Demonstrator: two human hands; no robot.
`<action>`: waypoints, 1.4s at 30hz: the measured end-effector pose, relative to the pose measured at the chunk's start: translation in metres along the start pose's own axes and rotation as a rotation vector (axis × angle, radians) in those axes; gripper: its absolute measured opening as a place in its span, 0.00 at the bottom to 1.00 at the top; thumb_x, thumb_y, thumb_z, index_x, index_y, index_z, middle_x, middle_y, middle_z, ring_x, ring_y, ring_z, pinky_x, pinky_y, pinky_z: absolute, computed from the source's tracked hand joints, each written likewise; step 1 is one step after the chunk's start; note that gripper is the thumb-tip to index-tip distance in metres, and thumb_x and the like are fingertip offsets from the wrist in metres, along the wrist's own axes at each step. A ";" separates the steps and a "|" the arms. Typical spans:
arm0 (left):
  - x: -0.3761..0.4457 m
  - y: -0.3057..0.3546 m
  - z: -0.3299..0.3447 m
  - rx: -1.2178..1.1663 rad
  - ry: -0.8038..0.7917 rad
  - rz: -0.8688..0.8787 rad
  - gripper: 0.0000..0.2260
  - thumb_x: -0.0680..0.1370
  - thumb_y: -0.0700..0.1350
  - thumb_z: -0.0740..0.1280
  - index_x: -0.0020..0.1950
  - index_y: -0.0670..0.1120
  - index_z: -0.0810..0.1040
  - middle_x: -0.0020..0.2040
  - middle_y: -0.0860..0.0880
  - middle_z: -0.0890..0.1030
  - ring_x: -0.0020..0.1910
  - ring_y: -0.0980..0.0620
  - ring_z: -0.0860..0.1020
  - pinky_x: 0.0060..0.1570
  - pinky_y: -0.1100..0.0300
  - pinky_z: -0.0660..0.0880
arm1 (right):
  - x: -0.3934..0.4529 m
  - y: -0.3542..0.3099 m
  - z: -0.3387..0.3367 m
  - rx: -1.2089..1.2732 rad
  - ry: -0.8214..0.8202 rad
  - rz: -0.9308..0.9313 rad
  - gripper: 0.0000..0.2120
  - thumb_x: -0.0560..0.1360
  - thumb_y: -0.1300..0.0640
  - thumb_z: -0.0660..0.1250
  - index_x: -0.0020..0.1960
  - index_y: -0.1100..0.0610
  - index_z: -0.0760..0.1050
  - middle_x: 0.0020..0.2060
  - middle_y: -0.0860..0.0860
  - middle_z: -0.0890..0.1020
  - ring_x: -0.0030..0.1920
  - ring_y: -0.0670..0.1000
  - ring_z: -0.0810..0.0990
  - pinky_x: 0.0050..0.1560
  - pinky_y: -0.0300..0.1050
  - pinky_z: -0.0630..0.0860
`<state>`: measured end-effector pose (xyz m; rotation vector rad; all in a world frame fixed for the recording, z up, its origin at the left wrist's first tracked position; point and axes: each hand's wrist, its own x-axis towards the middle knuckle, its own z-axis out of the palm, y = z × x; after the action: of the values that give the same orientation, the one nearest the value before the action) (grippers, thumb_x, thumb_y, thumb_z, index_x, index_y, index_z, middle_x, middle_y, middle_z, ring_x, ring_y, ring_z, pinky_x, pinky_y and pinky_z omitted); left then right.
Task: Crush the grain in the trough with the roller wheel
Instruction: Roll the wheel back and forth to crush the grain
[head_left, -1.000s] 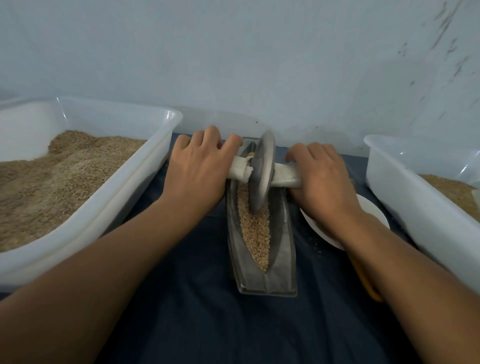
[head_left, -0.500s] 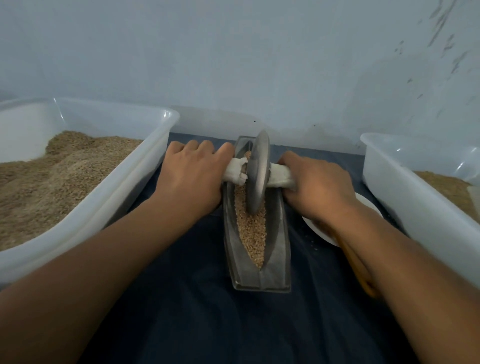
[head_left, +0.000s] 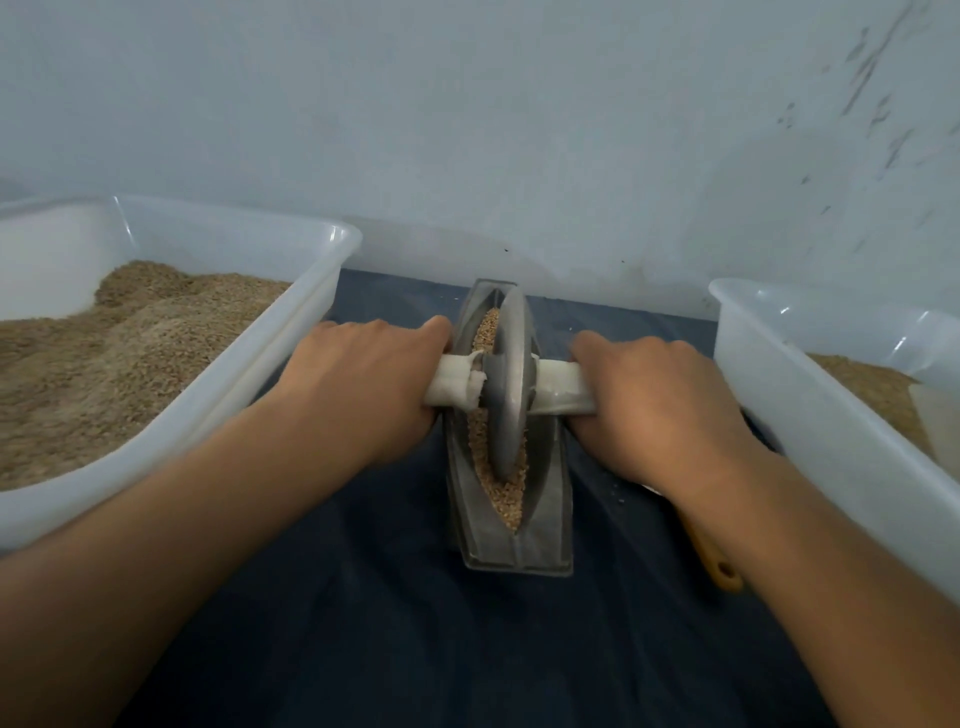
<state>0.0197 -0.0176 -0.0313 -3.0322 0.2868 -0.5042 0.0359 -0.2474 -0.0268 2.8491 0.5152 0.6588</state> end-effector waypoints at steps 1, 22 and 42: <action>-0.002 0.000 -0.002 0.005 -0.016 -0.003 0.13 0.78 0.55 0.65 0.59 0.56 0.66 0.46 0.53 0.79 0.44 0.49 0.79 0.42 0.54 0.71 | -0.002 -0.001 -0.004 -0.018 -0.010 0.002 0.14 0.76 0.44 0.66 0.47 0.48 0.62 0.32 0.47 0.66 0.30 0.51 0.61 0.29 0.45 0.57; 0.028 0.004 0.016 0.130 0.108 -0.099 0.13 0.76 0.51 0.69 0.55 0.55 0.67 0.35 0.53 0.70 0.34 0.50 0.70 0.35 0.54 0.65 | 0.025 0.006 0.029 0.132 -0.003 0.069 0.10 0.73 0.51 0.65 0.51 0.47 0.66 0.35 0.45 0.73 0.35 0.54 0.74 0.32 0.47 0.67; 0.074 -0.005 0.030 0.140 0.176 -0.079 0.17 0.76 0.49 0.69 0.64 0.55 0.70 0.51 0.51 0.81 0.48 0.46 0.80 0.42 0.53 0.68 | 0.093 0.027 0.028 0.322 -0.484 -0.017 0.09 0.68 0.54 0.72 0.45 0.47 0.73 0.40 0.46 0.80 0.40 0.48 0.79 0.36 0.45 0.72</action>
<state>0.0990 -0.0265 -0.0359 -2.8766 0.1323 -0.7643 0.1351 -0.2406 -0.0089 3.1340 0.6012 -0.1429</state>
